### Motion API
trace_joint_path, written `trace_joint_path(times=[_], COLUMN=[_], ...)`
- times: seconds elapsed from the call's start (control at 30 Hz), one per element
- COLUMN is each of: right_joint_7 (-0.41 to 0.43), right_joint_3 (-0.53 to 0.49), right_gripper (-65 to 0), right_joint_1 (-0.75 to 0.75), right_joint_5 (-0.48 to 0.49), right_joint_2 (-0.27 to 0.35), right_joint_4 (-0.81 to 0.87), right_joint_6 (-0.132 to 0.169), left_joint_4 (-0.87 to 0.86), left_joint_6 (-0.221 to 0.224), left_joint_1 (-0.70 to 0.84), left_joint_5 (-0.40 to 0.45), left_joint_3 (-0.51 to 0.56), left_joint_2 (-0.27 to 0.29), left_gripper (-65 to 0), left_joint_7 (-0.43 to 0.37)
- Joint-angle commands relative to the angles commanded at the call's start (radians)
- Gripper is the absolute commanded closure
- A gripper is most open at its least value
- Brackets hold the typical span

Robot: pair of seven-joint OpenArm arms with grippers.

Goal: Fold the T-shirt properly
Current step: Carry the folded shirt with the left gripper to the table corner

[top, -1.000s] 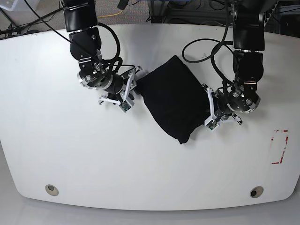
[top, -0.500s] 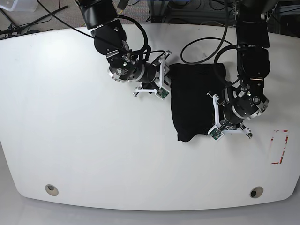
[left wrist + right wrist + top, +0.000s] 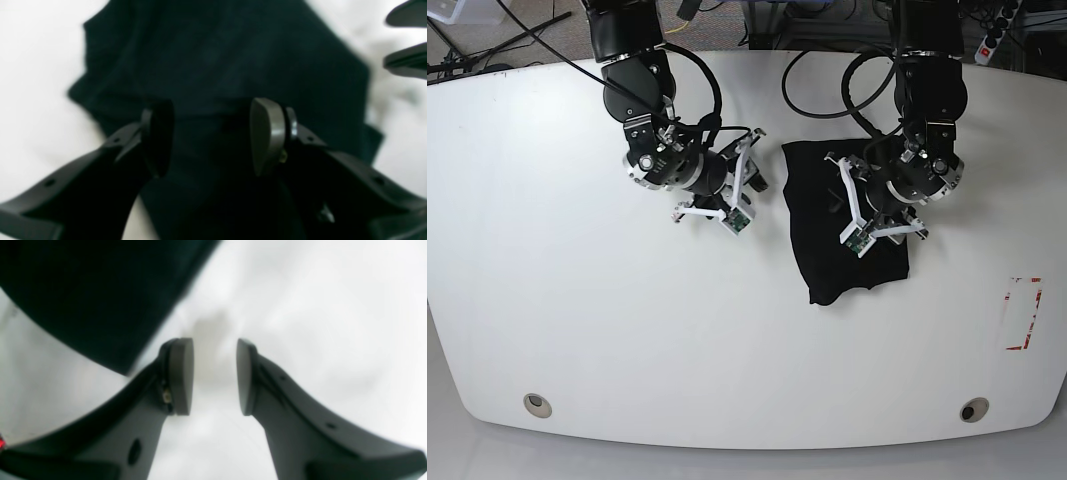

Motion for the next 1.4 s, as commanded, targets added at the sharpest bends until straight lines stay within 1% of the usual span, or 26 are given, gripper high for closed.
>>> trace_joint_path(times=[0.07, 0.1, 0.17, 0.3, 0.33, 0.37, 0.4, 0.47, 0.53, 0.57, 0.7, 0.77, 0.87, 0.93, 0.97, 1.03, 1.1, 1.27, 1.33, 1.4], right_joint_7=[0.0, 0.0, -0.002, -0.002, -0.002, -0.002, -0.002, -0.003, -0.02, -0.025, -0.041, -0.043, -0.043, -0.043, -0.043, -0.043, -0.043, -0.043, -0.043, -0.041], right_joint_3=[0.025, 0.037, 0.048, 0.049, 0.054, 0.06, 0.063, 0.063, 0.064, 0.069, 0.097, 0.1, 0.1, 0.1, 0.1, 0.1, 0.1, 0.098, 0.1, 0.101], right_gripper=[-19.5, -19.5, -19.5, -19.5, -19.5, -19.5, -19.5, -19.5, -19.5, -19.5, -19.5, -19.5, -19.5, -19.5, -19.5, -19.5, -19.5, -19.5, -19.5, -19.5], right_joint_1=[-0.005, -0.008, -0.009, -0.028, -0.031, -0.034, -0.037, -0.04, -0.046, -0.046, -0.051, -0.052, -0.052, -0.058, -0.068, -0.075, -0.092, -0.103, -0.103, -0.104], right_joint_5=[0.002, 0.002, 0.002, 0.002, 0.002, 0.002, 0.002, 0.002, 0.0, 0.0, 0.0, 0.0, 0.0, 0.0, 0.0, -0.005, -0.002, 0.0, 0.0, -0.002], right_joint_2=[0.006, 0.009, 0.026, 0.037, 0.041, 0.044, 0.044, 0.048, 0.048, 0.048, 0.046, 0.046, 0.048, 0.048, 0.048, 0.049, 0.072, 0.077, 0.077, 0.081], right_joint_4=[0.026, 0.04, 0.066, 0.112, 0.123, 0.133, 0.144, 0.157, 0.161, 0.163, 0.187, 0.189, 0.189, 0.19, 0.195, 0.221, 0.249, 0.278, 0.278, 0.278], right_joint_6=[0.0, 0.0, 0.002, 0.029, 0.032, 0.034, 0.034, 0.034, 0.034, 0.034, 0.034, 0.034, 0.034, 0.034, 0.034, 0.034, 0.034, 0.034, 0.034, 0.034], left_joint_4=[-0.091, -0.124, -0.161, -0.183, -0.183, -0.183, -0.184, -0.186, -0.207, -0.219, -0.293, -0.325, -0.393, -0.445, -0.48, -0.517, -0.54, -0.529, -0.488, -0.407], left_joint_6=[0.025, 0.026, 0.026, 0.025, 0.017, 0.0, -0.032, -0.082, -0.082, -0.082, -0.082, -0.082, -0.082, -0.082, -0.082, -0.082, -0.082, -0.082, -0.082, -0.082], left_joint_1=[-0.003, -0.003, -0.003, -0.005, -0.005, -0.005, -0.005, -0.003, 0.0, 0.0, -0.003, -0.003, 0.003, 0.003, 0.0, -0.003, -0.005, -0.005, -0.005, 0.002], left_joint_5=[-0.002, -0.002, -0.005, -0.006, -0.006, -0.006, -0.006, -0.006, -0.005, -0.005, -0.005, -0.005, -0.005, -0.005, -0.006, -0.006, -0.008, -0.008, -0.008, -0.006], left_joint_3=[-0.002, -0.005, -0.04, -0.146, -0.164, -0.18, -0.196, -0.224, -0.265, -0.276, -0.33, -0.365, -0.404, -0.41, -0.411, -0.413, -0.417, -0.456, -0.466, -0.476], left_joint_2=[-0.009, -0.011, -0.031, -0.078, -0.098, -0.12, -0.149, -0.189, -0.244, -0.262, -0.365, -0.414, -0.483, -0.523, -0.557, -0.592, -0.629, -0.661, -0.663, -0.661], left_gripper=[-34.3, -34.3, -34.0, -34.2, -34.2, -34.2, -34.2, -34.0, -33.9, -33.9, -33.9, -33.9, -33.9, -33.9, -33.9, -33.9, -33.9, -33.9, -33.9, -33.9], left_joint_7=[-0.003, -0.003, -0.003, -0.003, -0.003, -0.003, -0.003, -0.003, -0.003, -0.003, -0.005, -0.032, -0.103, -0.129, -0.141, -0.15, -0.172, -0.18, -0.178, -0.16])
